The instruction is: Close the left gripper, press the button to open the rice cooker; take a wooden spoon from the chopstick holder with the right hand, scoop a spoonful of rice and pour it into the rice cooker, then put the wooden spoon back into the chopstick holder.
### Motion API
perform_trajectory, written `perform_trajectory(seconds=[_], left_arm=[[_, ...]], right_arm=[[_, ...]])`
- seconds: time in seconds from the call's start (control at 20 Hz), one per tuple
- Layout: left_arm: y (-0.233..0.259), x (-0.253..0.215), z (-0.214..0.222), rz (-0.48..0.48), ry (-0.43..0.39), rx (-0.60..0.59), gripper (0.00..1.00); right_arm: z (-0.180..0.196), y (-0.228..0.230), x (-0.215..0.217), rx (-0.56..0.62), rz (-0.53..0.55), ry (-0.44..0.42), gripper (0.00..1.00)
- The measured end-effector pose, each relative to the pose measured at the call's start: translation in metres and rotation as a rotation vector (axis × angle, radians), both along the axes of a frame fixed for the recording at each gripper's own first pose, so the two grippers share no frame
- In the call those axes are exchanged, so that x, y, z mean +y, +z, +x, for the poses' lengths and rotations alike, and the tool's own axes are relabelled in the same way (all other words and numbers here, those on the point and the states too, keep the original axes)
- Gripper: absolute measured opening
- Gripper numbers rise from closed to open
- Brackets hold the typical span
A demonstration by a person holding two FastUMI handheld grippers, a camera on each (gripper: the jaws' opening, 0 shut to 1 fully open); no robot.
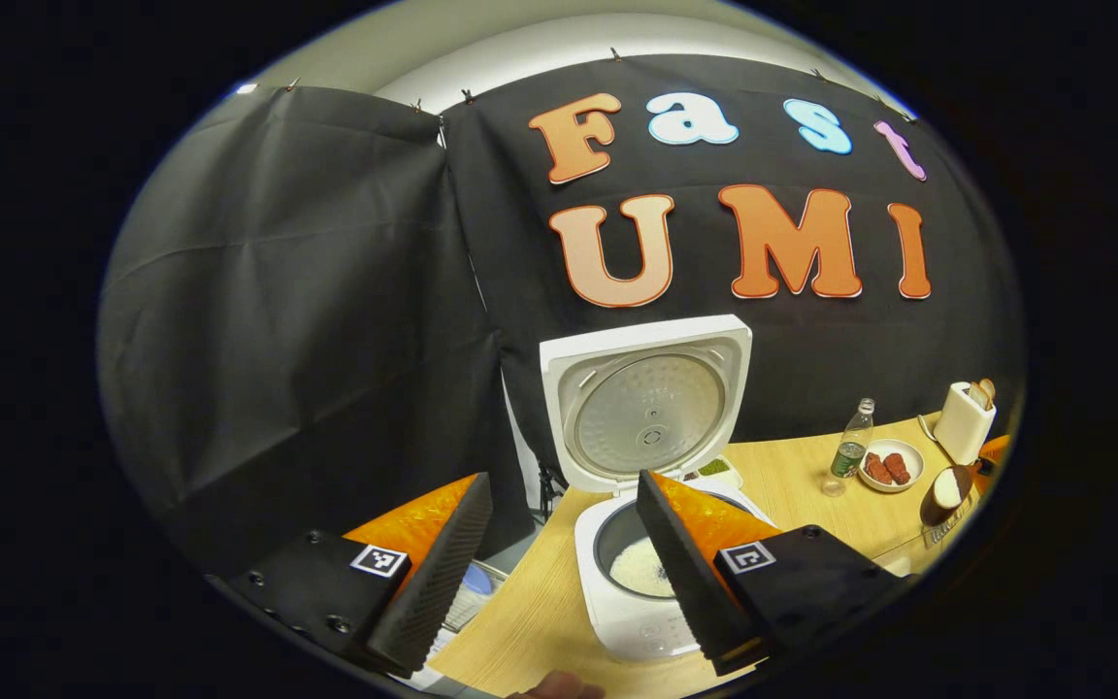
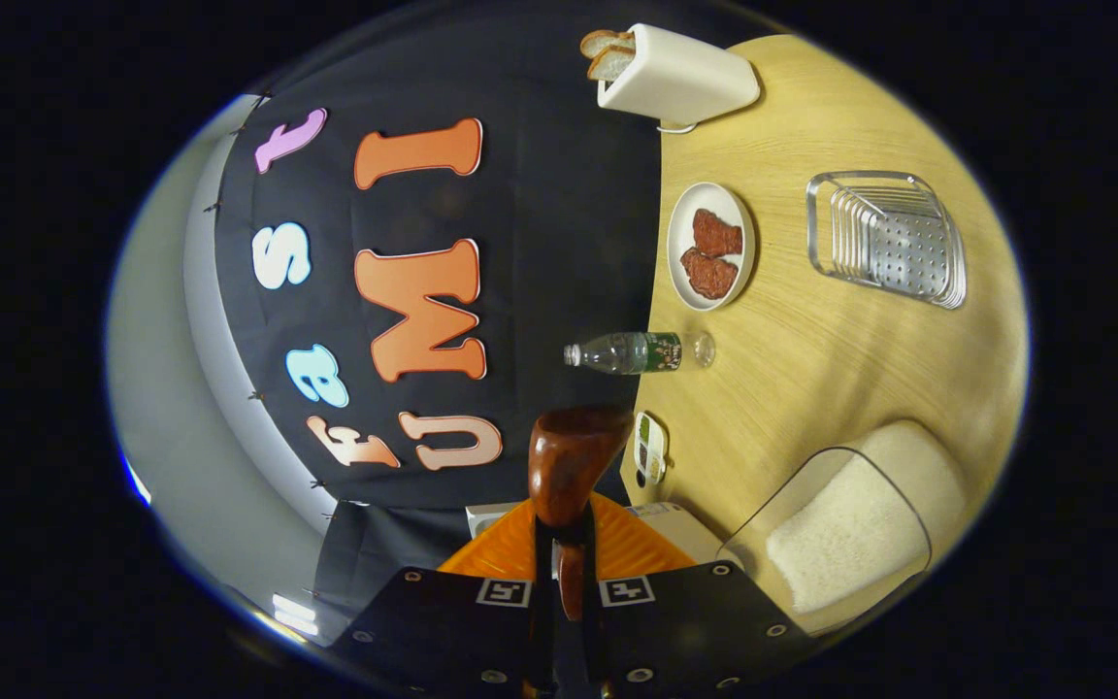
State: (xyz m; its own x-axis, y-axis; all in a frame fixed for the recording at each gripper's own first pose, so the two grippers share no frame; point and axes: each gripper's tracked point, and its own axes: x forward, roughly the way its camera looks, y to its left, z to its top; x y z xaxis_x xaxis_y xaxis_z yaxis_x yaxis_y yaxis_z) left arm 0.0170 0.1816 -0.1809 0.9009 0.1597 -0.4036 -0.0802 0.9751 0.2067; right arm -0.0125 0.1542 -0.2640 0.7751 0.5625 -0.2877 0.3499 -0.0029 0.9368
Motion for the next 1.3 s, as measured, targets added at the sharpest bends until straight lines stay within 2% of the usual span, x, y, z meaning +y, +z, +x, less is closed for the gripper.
perform_trajectory(seconds=[0.1,0.15,0.2,0.35,0.75,1.05,1.3], left_arm=[[0.001,0.008,0.001,-0.004,0.012,-0.007,1.0],[-0.001,0.011,0.001,-0.007,0.019,-0.006,1.0],[-0.002,0.016,0.001,-0.007,0.03,-0.007,1.0],[-0.004,0.033,0.0,-0.014,0.064,-0.009,1.0],[-0.006,0.093,-0.013,-0.02,0.186,-0.013,0.99],[-0.015,0.13,-0.032,-0.016,0.272,0.0,1.0],[-0.018,0.15,-0.038,-0.001,0.312,0.001,1.0]], right_arm=[[0.009,0.01,0.018,-0.011,0.03,0.021,0.11],[0.015,0.017,0.028,-0.015,0.053,0.021,0.07],[0.021,0.026,0.038,-0.023,0.072,0.033,0.12],[0.033,0.047,0.069,-0.043,0.111,0.073,0.11],[0.064,0.061,0.164,-0.047,0.079,0.226,0.11],[0.071,0.061,0.234,-0.11,-0.081,0.38,0.11],[0.079,0.047,0.269,-0.191,-0.318,0.48,0.11]])
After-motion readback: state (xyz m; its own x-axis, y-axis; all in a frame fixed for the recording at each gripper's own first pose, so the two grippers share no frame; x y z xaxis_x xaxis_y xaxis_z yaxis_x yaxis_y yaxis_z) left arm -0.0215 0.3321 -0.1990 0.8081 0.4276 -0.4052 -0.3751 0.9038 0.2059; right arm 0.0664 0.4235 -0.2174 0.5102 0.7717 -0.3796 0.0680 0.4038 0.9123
